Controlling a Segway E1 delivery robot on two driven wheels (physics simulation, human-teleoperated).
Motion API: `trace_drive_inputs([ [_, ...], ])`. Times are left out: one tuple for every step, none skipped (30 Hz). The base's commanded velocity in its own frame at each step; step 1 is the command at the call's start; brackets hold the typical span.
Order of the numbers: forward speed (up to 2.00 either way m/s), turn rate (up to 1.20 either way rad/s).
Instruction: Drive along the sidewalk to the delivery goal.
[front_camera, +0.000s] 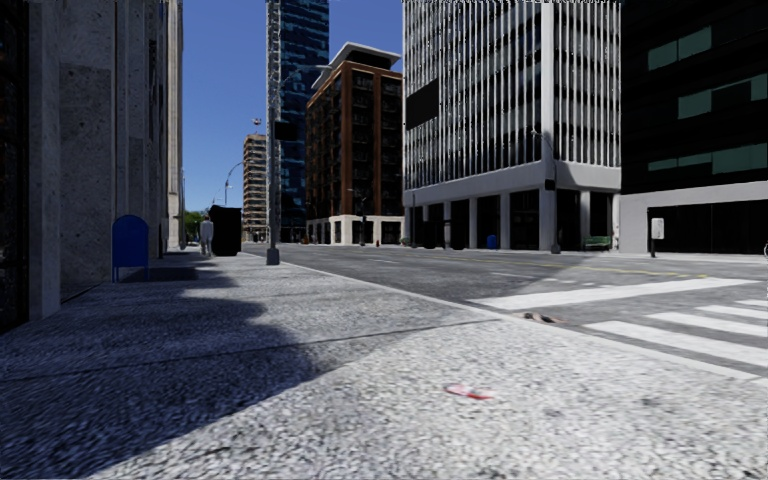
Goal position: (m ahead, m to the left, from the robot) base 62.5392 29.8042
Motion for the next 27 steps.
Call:
trace_drive_inputs([
  [1.91,0.68],
  [1.91,0.68],
  [1.91,0.68],
  [1.91,0.68],
  [1.91,0.68],
  [1.91,0.68],
  [1.91,0.68],
  [1.91,0.68],
  [1.91,0.68],
  [1.91,0.68],
  [1.91,0.68],
  [1.91,0.68],
  [1.91,0.68],
  [1.91,0.68],
  [1.91,0.68],
  [1.91,0.68],
  [1.91,0.68],
  [1.91,0.34],
  [1.91,0.00],
  [1.91,0.00],
  [1.91,0.00],
  [1.91,0.00],
  [1.91,0.00],
  [1.91,0.00],
  [1.91,0.00],
  [1.91,0.00],
  [1.91,0.00],
])
